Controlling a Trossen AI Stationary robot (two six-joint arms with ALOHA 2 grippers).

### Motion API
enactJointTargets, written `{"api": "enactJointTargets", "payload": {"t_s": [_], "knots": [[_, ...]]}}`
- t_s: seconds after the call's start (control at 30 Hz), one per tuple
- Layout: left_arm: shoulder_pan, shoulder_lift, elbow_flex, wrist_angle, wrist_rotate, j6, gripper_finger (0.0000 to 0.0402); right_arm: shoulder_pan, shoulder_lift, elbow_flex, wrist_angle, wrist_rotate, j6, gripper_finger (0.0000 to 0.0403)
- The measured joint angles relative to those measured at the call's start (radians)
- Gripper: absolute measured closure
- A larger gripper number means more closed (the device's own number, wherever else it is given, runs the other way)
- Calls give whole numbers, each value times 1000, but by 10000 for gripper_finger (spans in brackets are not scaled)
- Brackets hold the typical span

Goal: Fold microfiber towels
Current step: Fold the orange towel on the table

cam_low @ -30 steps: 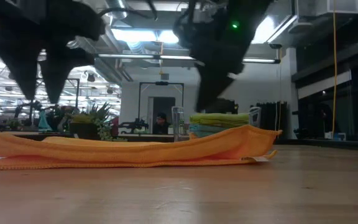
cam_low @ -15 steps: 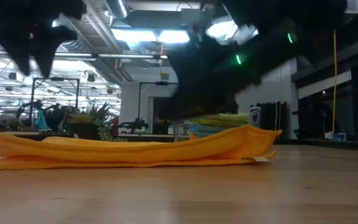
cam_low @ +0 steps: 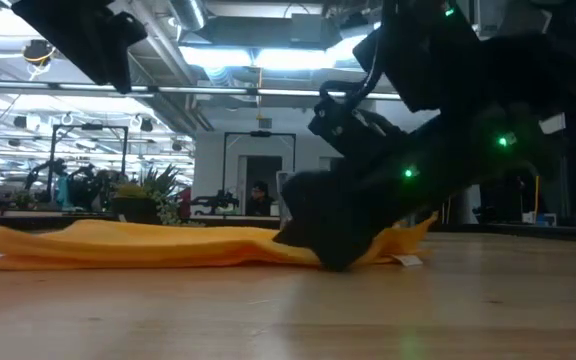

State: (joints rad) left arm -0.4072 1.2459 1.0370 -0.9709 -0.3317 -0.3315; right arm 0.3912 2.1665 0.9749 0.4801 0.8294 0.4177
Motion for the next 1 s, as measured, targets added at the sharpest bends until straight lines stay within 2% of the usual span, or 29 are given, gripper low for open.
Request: {"api": "enactJointTargets", "payload": {"t_s": [0.1,0.23,0.3,0.4,0.6,0.73,1.0], "knots": [[-4,5,0,1,4,-35,223,10,-56,-5,-29,53,-73,237],[-24,14,0,39,11,-87,223,33,-171,-2,-18,182,-218,237],[-41,23,-13,99,21,-109,223,41,-203,-2,-31,224,-264,237],[-62,48,-74,271,55,-106,223,48,-220,-2,-46,266,-243,237],[-97,128,-229,647,61,-104,223,49,-188,-3,-174,232,-42,237],[-111,197,-295,813,61,-105,223,35,-147,-3,-228,142,56,237],[-112,363,-316,921,63,-115,223,-26,-105,-3,-253,28,120,237]]}}
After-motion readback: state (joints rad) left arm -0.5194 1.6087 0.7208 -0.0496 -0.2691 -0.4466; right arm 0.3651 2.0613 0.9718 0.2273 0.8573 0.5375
